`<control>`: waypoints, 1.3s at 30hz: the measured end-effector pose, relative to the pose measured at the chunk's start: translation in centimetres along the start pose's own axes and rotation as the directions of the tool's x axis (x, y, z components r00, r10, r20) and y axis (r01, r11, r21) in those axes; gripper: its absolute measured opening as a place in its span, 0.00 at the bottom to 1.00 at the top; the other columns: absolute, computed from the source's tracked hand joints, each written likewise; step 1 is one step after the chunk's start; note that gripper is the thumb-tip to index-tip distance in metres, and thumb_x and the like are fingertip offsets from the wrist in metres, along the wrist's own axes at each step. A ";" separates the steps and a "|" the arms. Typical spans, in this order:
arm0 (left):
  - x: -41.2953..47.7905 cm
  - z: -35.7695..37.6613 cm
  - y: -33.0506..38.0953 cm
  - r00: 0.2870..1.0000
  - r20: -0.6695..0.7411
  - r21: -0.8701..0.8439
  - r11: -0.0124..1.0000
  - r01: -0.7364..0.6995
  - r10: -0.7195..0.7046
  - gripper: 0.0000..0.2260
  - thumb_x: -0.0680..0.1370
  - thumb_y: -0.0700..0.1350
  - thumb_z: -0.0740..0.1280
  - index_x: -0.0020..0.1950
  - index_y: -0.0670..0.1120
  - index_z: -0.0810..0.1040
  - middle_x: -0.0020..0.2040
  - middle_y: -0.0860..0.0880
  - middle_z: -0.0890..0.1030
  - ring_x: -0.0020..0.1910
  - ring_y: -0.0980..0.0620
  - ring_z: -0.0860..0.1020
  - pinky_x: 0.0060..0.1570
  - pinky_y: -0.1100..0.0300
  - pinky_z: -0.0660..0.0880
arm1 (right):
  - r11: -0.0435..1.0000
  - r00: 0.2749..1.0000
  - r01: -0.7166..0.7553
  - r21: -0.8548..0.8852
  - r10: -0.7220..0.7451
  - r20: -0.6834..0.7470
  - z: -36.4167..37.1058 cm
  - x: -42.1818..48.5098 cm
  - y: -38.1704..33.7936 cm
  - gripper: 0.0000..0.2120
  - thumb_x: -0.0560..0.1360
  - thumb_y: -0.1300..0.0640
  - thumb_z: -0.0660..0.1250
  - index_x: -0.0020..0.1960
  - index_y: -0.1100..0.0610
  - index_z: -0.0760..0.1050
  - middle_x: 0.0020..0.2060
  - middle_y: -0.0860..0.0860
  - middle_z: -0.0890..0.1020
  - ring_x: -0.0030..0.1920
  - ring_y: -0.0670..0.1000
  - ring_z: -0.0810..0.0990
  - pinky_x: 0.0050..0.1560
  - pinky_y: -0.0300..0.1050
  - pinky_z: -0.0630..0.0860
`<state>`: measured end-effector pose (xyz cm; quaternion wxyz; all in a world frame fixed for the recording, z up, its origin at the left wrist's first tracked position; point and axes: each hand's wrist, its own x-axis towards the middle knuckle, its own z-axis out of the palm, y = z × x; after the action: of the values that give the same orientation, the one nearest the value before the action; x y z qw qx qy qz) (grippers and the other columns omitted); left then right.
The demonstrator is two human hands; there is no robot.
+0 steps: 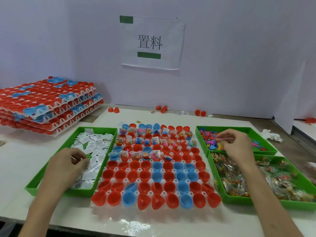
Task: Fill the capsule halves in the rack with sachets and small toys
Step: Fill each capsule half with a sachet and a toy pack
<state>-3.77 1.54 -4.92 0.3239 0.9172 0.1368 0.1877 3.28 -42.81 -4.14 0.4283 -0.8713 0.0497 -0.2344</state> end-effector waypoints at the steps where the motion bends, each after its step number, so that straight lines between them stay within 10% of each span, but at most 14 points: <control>1: 0.0 -0.1 -0.1 0.999 -0.044 -0.039 0.999 -0.010 0.009 0.07 0.72 0.40 0.76 0.37 0.49 0.81 0.42 0.47 0.80 0.37 0.51 0.77 0.33 0.60 0.71 | 1.000 1.000 0.004 0.009 -0.004 -0.005 0.0 0.0 0.0 0.13 0.75 0.72 0.68 0.44 0.54 0.81 0.41 0.46 0.84 0.44 0.41 0.83 0.41 0.30 0.74; 11: -1.1 -1.4 1.8 0.910 -0.344 -0.688 0.722 -0.076 -0.232 0.05 0.79 0.43 0.70 0.54 0.44 0.78 0.38 0.53 0.84 0.33 0.62 0.79 0.36 0.75 0.75 | 0.954 0.994 0.098 0.284 -0.078 -0.079 -2.1 -0.2 -3.4 0.13 0.75 0.72 0.68 0.43 0.55 0.82 0.43 0.51 0.87 0.45 0.47 0.86 0.40 0.37 0.82; 20: -10.4 2.4 15.9 0.996 -0.065 -0.949 0.311 -0.041 -0.066 0.10 0.63 0.49 0.74 0.44 0.55 0.87 0.40 0.48 0.86 0.39 0.54 0.85 0.38 0.67 0.79 | 0.637 0.960 0.153 0.756 -0.278 0.039 -3.2 -10.3 -13.1 0.10 0.70 0.65 0.72 0.43 0.50 0.83 0.48 0.53 0.87 0.51 0.54 0.87 0.50 0.42 0.82; 39: -13.8 3.9 17.3 0.979 0.123 -0.924 0.380 0.052 0.165 0.11 0.66 0.44 0.72 0.43 0.59 0.87 0.38 0.48 0.87 0.37 0.55 0.85 0.35 0.69 0.78 | 0.722 0.946 0.166 0.672 -0.310 0.099 -2.0 -13.4 -13.4 0.18 0.72 0.76 0.68 0.42 0.54 0.83 0.47 0.51 0.87 0.49 0.50 0.87 0.47 0.38 0.82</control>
<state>-12.12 -18.74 -0.04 0.7839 0.5994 -0.0546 0.1522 -11.00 -31.98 2.29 0.6747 -0.6840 -0.1926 -0.1994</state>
